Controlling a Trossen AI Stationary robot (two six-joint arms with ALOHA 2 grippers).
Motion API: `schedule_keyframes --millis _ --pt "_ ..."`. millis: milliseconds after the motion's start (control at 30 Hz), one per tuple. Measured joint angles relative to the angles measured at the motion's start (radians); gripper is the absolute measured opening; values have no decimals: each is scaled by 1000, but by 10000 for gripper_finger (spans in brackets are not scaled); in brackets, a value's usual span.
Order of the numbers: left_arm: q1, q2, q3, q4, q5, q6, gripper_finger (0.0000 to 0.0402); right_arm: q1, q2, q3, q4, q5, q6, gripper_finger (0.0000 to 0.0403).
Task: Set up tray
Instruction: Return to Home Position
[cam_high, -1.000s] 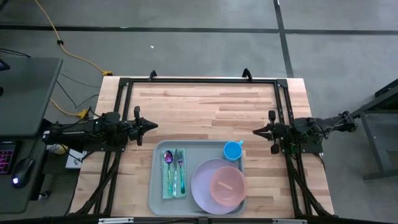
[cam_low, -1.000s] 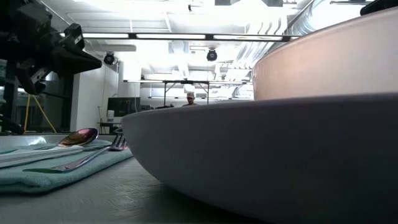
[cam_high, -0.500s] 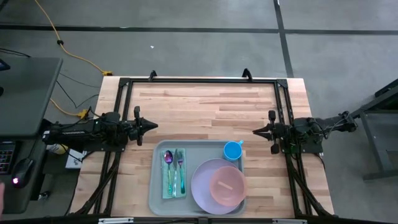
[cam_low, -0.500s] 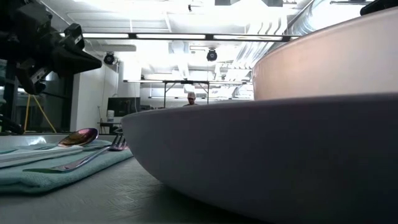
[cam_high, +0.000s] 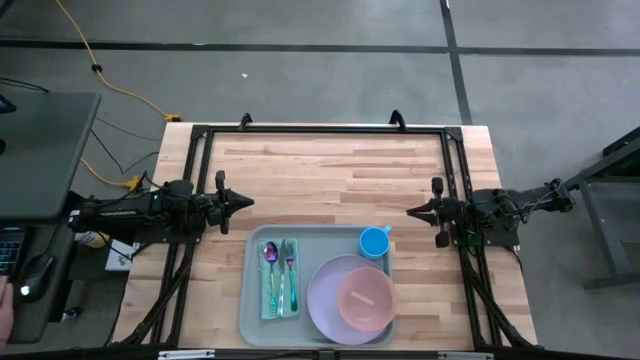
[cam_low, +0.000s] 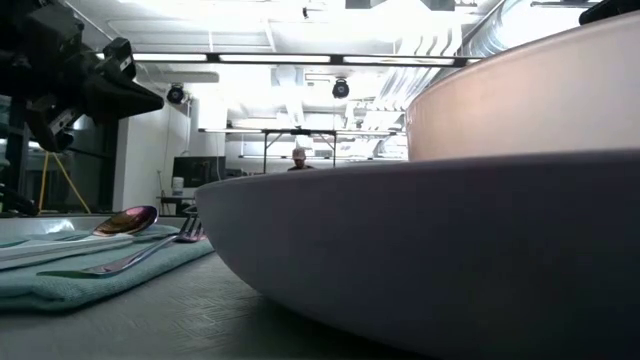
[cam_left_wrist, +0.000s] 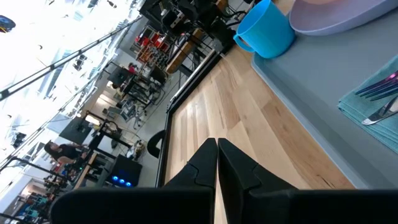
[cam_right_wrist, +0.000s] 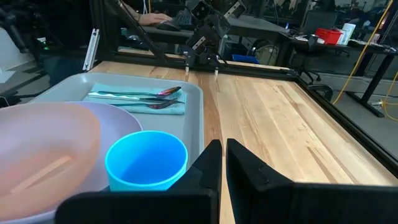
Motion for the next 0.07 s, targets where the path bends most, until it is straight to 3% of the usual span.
schedule_keyframes --millis 67 --pt "0 0 0 0 0 0 44 0 0 0 0 0 0 0"
